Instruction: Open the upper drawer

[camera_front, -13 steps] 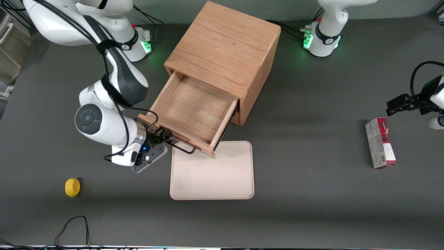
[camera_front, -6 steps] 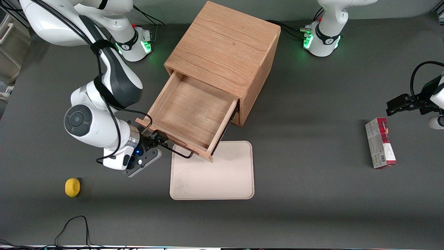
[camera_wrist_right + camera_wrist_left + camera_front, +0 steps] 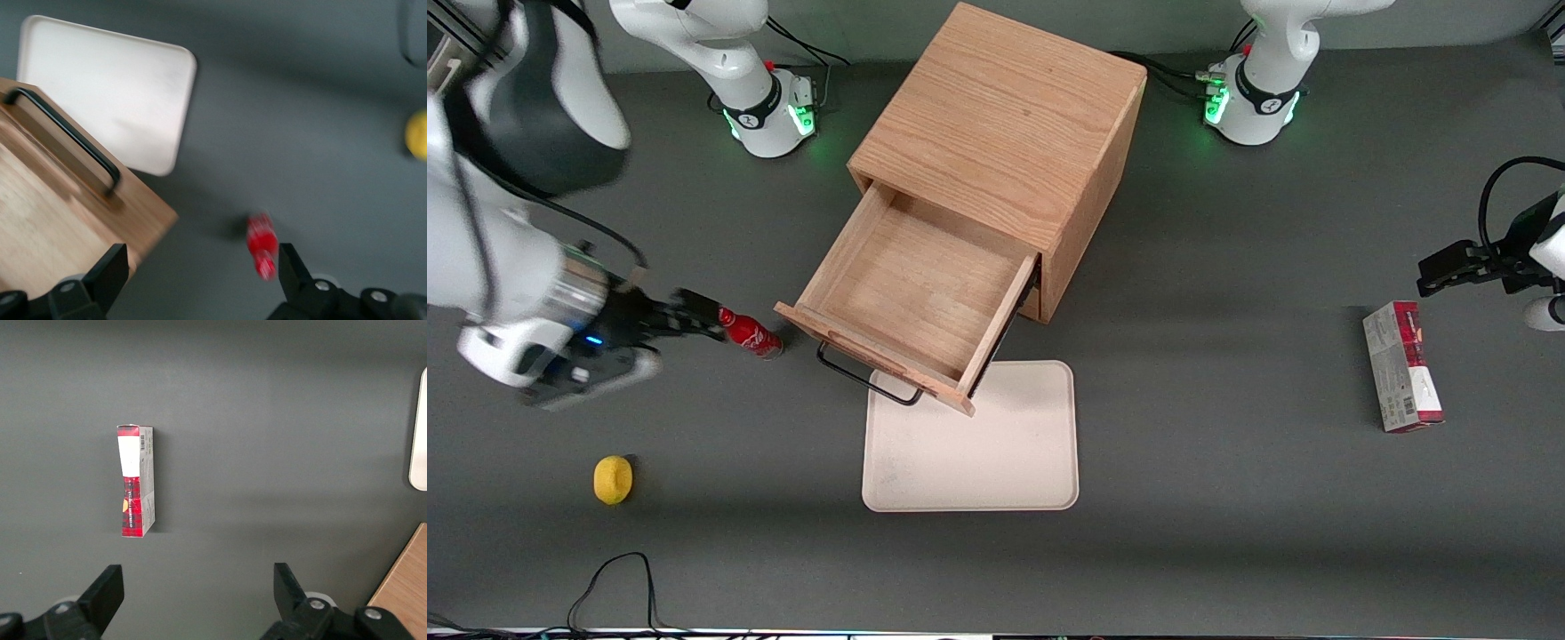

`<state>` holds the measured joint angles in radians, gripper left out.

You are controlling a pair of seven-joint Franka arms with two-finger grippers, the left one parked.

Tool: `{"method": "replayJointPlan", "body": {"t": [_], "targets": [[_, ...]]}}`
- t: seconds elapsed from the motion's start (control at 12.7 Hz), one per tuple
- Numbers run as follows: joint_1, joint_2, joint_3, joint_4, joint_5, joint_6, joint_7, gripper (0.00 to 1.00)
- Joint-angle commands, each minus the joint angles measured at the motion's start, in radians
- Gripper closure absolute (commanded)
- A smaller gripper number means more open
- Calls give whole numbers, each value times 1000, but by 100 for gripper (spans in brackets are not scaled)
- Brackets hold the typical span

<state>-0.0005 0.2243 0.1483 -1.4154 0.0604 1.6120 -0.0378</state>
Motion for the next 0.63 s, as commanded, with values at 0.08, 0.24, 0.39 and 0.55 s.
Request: {"method": "replayJointPlan", "body": {"t": [0.08,0.24,0.39,0.55], "targets": [[10,-288,-111,-314,26,-31,65,0],[8,-455,-142,-468,24,-15,117,0],[5,-545,-150,-531,-16,-9,128,0],[4,-524,-170,-499,-77,-14,139,0]]}}
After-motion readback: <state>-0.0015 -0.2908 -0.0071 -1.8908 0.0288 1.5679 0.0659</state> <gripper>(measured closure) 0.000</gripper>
